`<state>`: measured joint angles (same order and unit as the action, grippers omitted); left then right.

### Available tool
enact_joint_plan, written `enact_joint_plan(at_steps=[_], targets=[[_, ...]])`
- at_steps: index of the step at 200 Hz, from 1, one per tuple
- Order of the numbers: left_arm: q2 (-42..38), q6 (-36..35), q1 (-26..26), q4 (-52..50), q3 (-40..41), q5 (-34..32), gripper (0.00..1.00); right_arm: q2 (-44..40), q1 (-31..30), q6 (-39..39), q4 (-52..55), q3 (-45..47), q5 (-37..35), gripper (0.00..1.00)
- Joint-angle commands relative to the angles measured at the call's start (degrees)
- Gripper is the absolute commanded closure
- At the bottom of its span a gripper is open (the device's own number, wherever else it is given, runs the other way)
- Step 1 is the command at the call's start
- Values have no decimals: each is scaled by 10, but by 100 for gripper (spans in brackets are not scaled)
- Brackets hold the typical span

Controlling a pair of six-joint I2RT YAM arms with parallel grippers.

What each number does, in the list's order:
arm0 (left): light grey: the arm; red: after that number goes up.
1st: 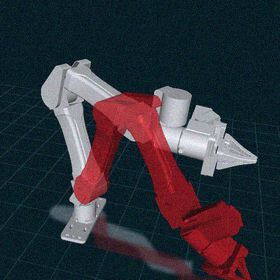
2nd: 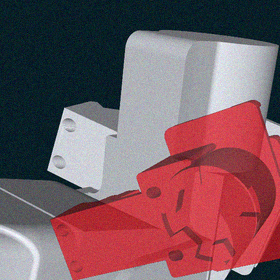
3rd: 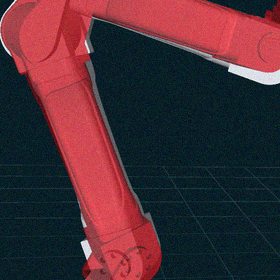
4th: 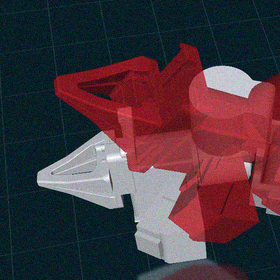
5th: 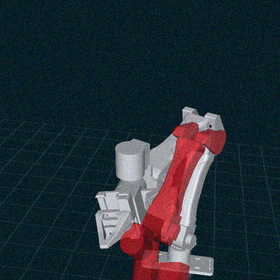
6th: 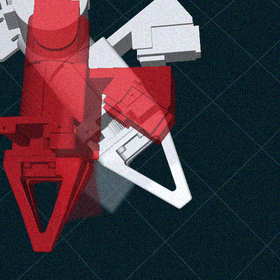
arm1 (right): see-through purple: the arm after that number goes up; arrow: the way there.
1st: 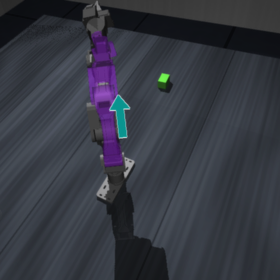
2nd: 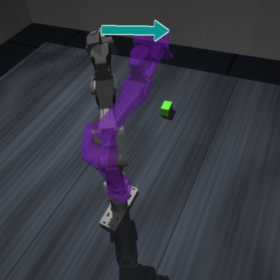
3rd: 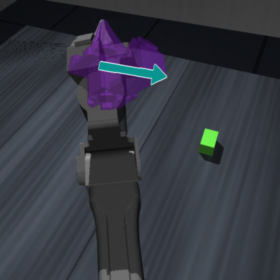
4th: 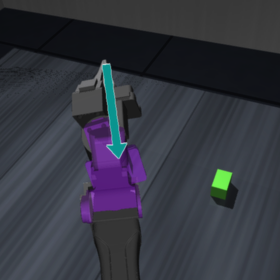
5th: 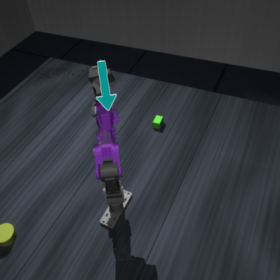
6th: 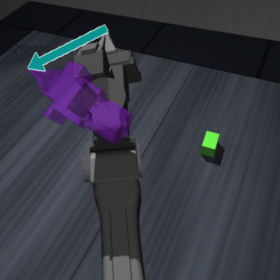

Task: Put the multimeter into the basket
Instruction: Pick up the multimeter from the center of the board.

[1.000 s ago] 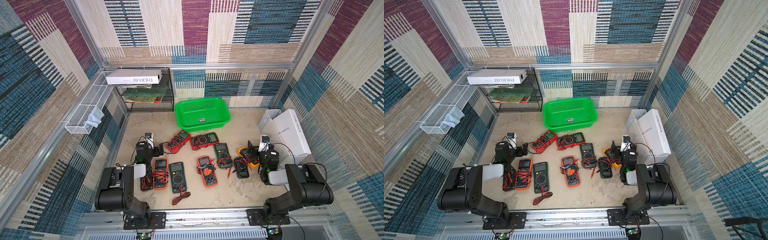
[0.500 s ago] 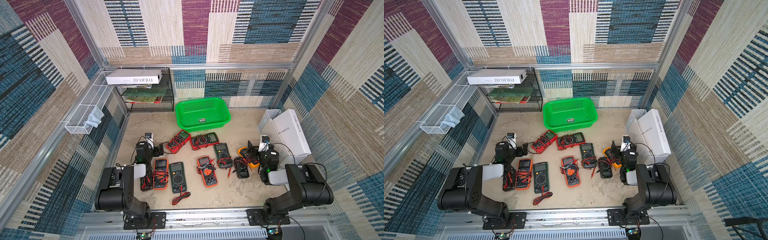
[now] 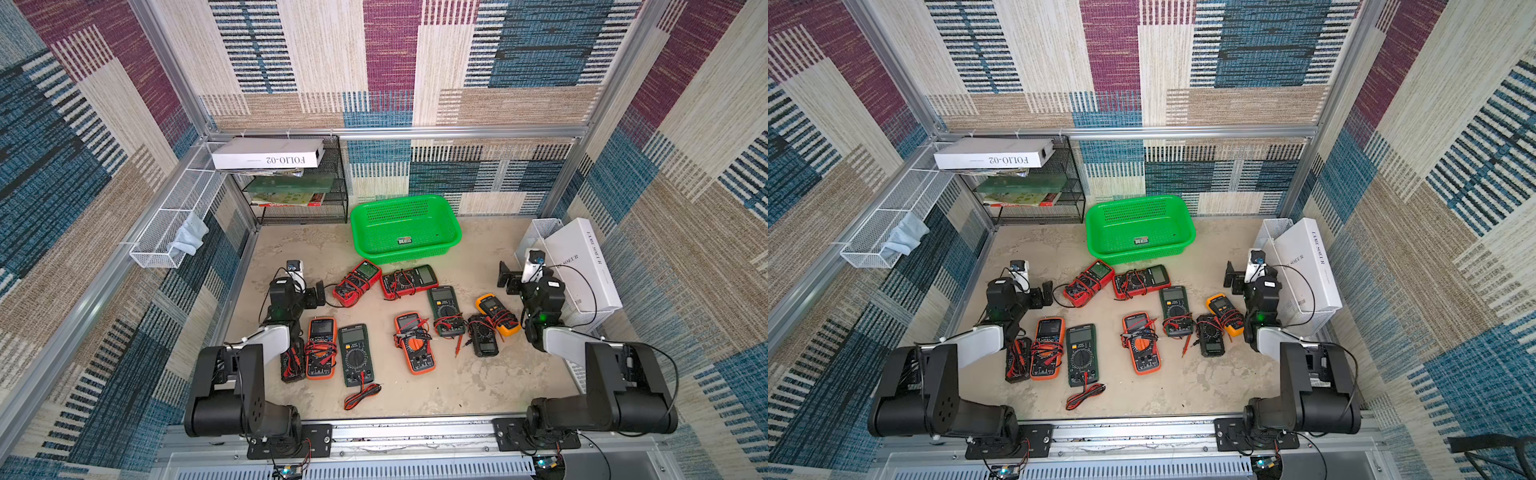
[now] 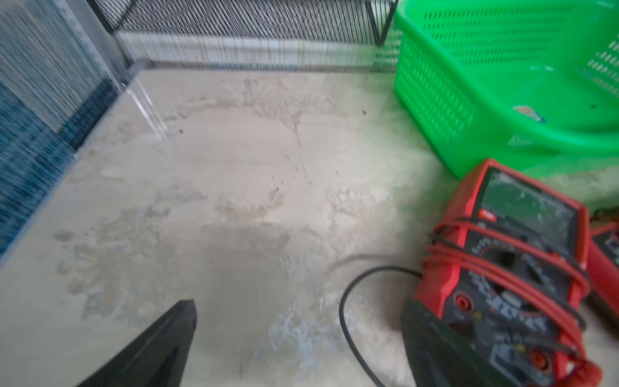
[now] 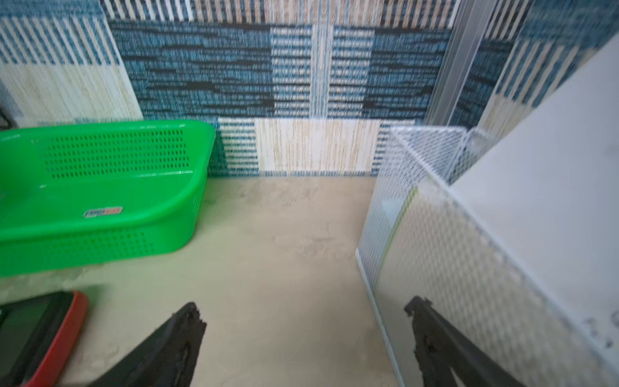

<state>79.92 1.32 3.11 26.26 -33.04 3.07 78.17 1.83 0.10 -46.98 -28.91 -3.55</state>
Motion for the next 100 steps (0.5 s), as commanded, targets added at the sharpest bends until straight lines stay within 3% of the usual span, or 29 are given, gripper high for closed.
enact_joint_plan(at_steps=[1,17,42,66,100], targets=[[-46,48,0,-118,-20,-39,0,-31,-6,19,146,-31,-40,0],[-83,75,0,-158,-29,-38,0,-66,-7,58,168,-43,-43,1],[-136,119,-3,-249,-59,-27,0,-107,12,194,248,-83,-15,0],[-176,178,-5,-344,-103,6,0,-107,-9,189,307,-128,79,1],[-179,248,-21,-465,-159,59,0,-95,-118,155,425,-177,65,0]])
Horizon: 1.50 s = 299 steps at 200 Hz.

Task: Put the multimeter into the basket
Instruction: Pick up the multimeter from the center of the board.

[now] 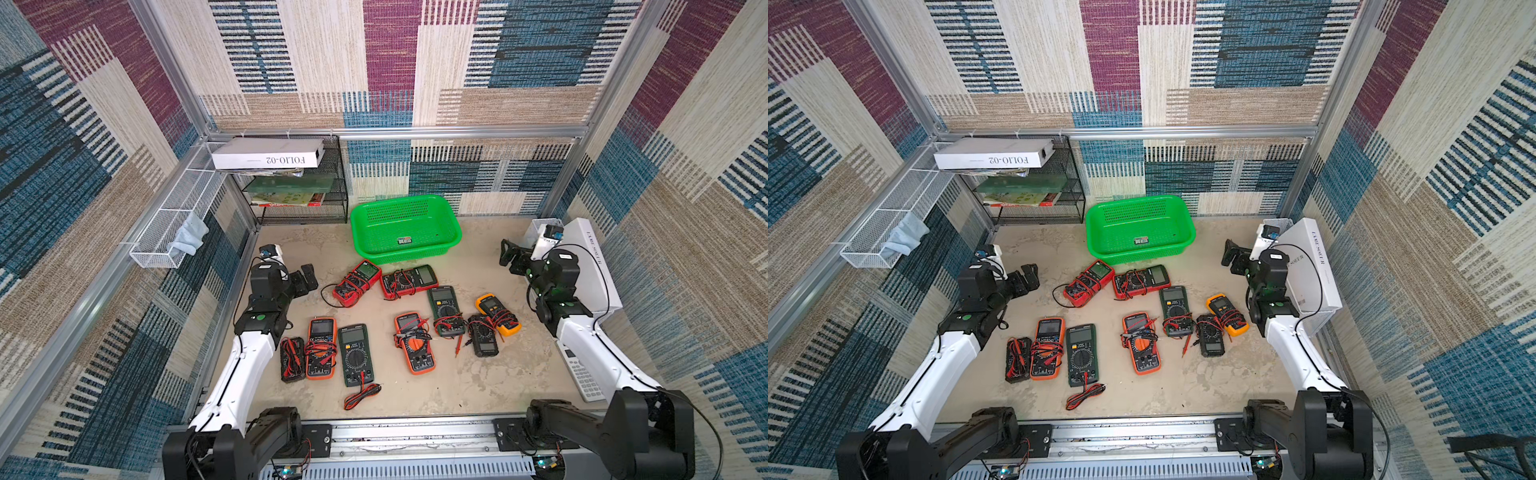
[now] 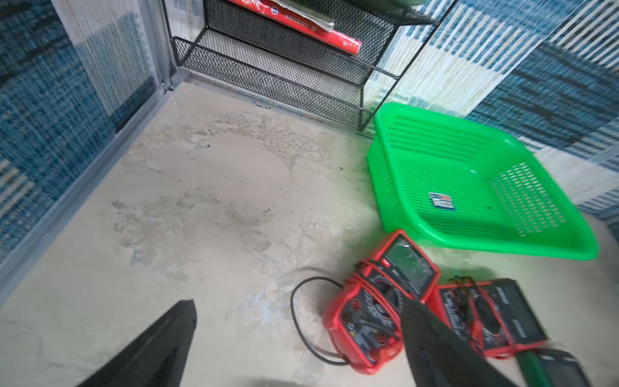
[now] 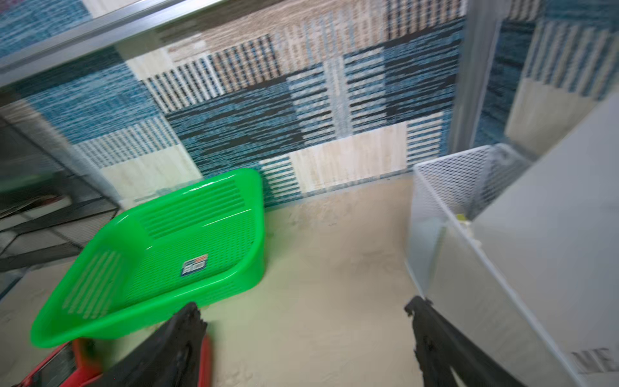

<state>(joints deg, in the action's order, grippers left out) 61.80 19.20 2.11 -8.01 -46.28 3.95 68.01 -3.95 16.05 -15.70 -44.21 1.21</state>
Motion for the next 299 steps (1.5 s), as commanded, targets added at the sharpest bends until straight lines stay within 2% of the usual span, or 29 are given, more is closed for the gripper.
enact_joint_plan(at_steps=[1,27,62,95,128,164,196,260,299], targets=[[2,70,-12,-125,-27,52,0,7,-65,-5,114,-25,17,0],[2,108,-58,-158,-28,60,0,12,-174,1,177,-32,-21,0],[8,121,-140,-198,-27,18,0,5,-312,47,241,-16,-79,0],[15,132,-180,-212,-13,17,0,-13,-442,107,316,-3,-150,0],[24,127,-203,-228,-9,-3,0,-15,-523,168,363,10,-181,0],[17,132,-212,-232,-9,-2,0,9,-579,212,367,31,-200,0],[12,126,-212,-241,-13,-3,0,56,-603,218,357,24,-207,1],[14,120,-211,-250,-13,-16,0,128,-601,181,316,11,-193,0],[29,126,-211,-251,-12,-19,0,159,-585,148,264,16,-160,1]])
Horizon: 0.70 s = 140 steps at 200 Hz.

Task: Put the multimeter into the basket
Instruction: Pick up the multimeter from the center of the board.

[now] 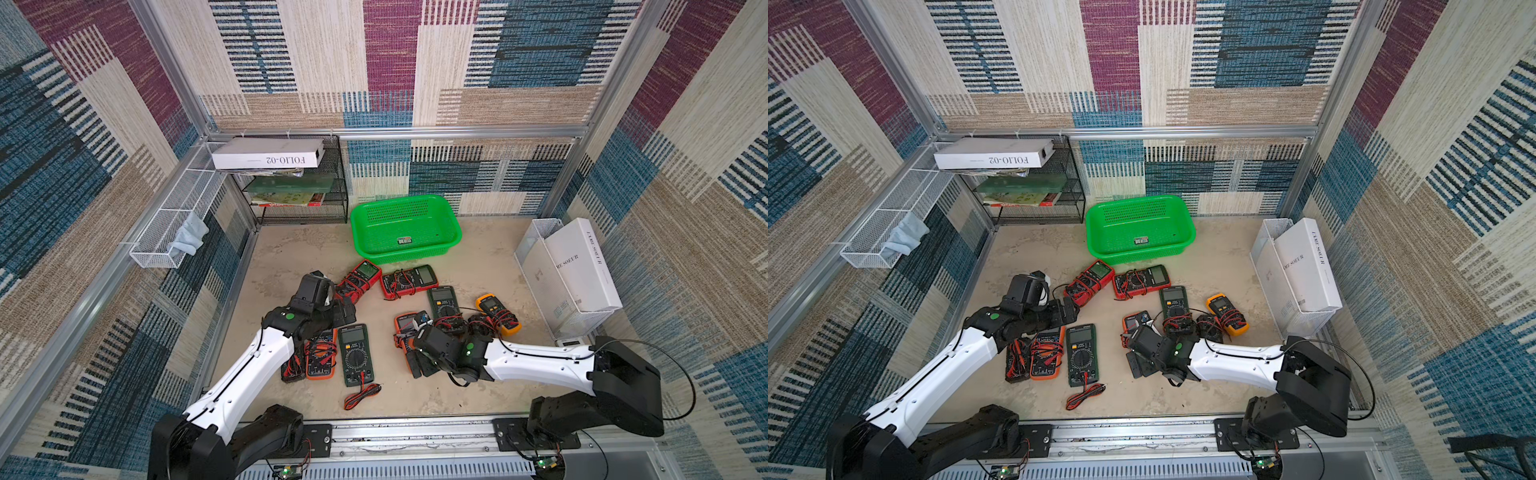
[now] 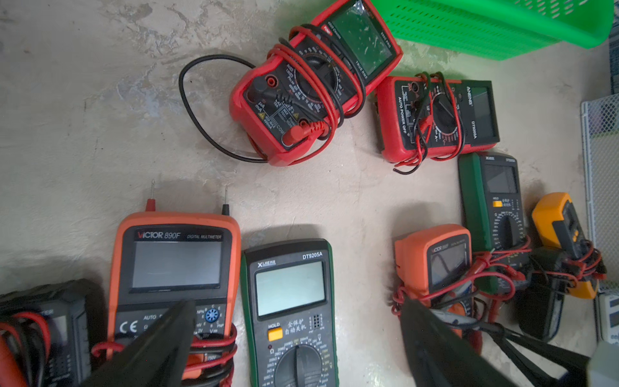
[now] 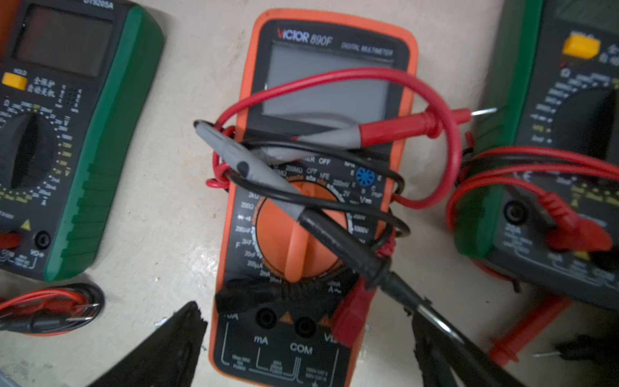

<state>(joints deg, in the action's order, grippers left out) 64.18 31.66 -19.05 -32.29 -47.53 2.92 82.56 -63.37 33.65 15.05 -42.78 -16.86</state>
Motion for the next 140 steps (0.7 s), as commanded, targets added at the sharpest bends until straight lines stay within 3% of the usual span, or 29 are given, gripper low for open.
enact_joint_plan(at_steps=[1,55,120,140], targets=[[5,2,0,-8,2,-9,0,14,11,-29,-46,2,21,1],[6,-3,0,-15,3,-20,0,73,50,-62,-100,-8,62,0],[15,-8,0,-21,5,-18,0,137,40,-46,-121,-16,69,0],[22,-6,-1,-21,3,-14,0,141,23,-41,-120,-14,68,5]])
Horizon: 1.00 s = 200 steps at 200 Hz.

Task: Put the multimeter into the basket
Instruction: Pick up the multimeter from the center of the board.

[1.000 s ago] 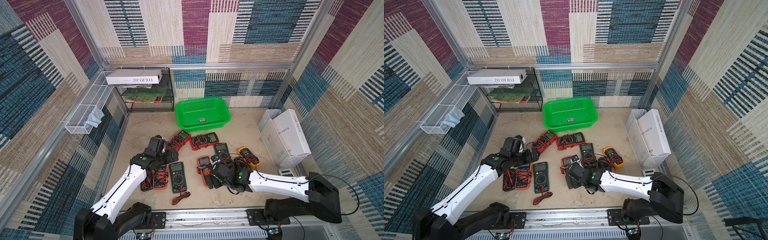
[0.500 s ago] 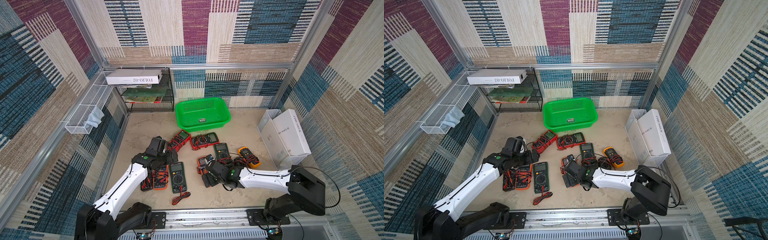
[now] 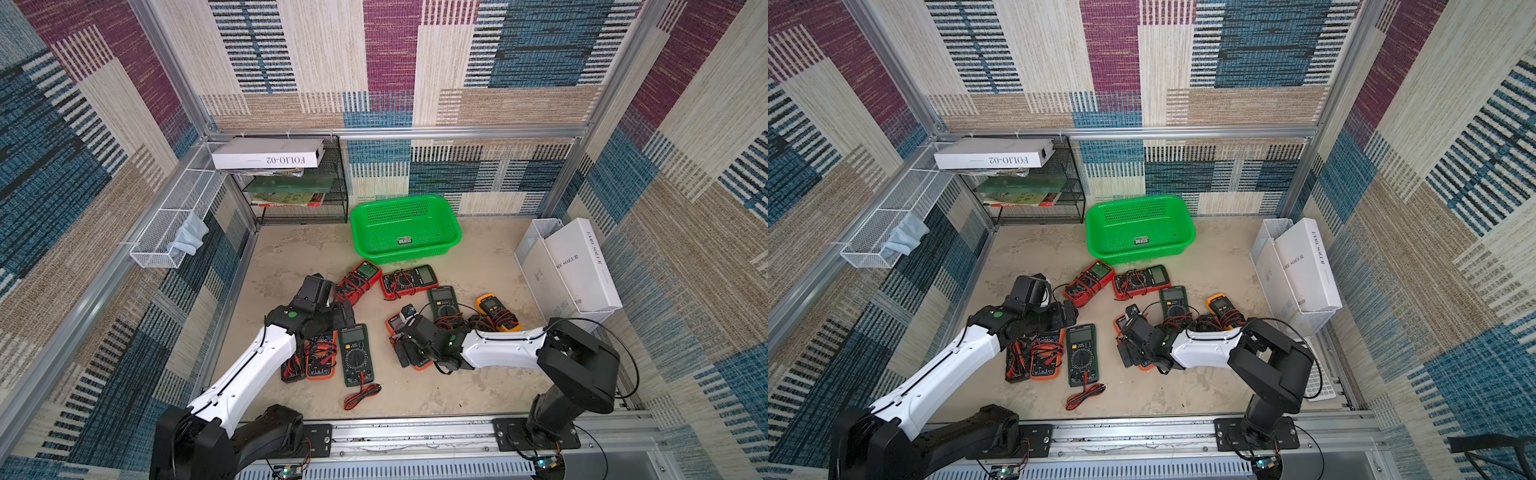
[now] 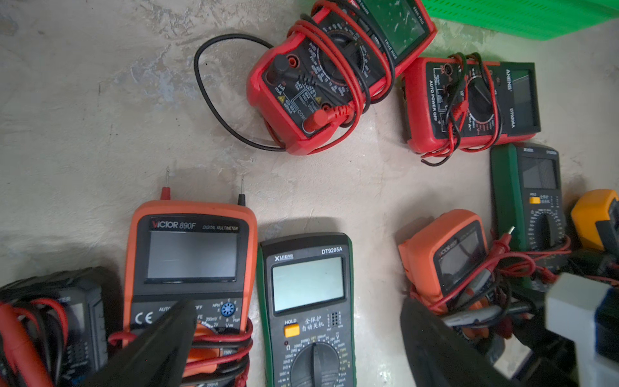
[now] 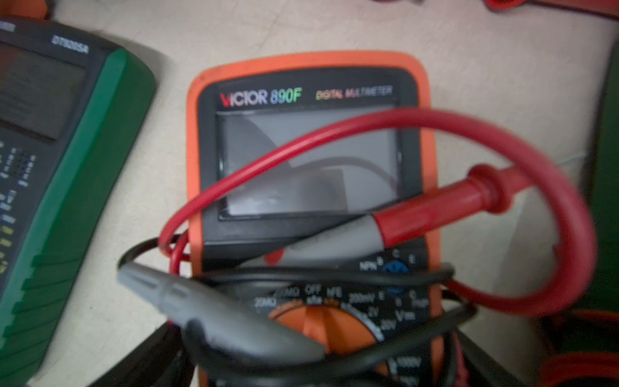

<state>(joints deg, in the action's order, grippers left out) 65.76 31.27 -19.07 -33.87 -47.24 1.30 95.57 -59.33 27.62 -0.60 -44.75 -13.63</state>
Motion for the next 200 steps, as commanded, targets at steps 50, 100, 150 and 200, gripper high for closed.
enact_joint_plan(at_steps=[50,100,150,200], targets=[[10,-1,-1,-5,-6,4,0,-4,-29,24,55,14,27,24],[19,-1,-2,-13,-24,8,0,-50,-32,37,55,39,19,33],[17,-2,-5,-23,-33,0,0,-106,-35,47,63,57,11,36],[26,-9,-11,-27,-50,-5,0,-191,-14,35,99,41,-3,36]])
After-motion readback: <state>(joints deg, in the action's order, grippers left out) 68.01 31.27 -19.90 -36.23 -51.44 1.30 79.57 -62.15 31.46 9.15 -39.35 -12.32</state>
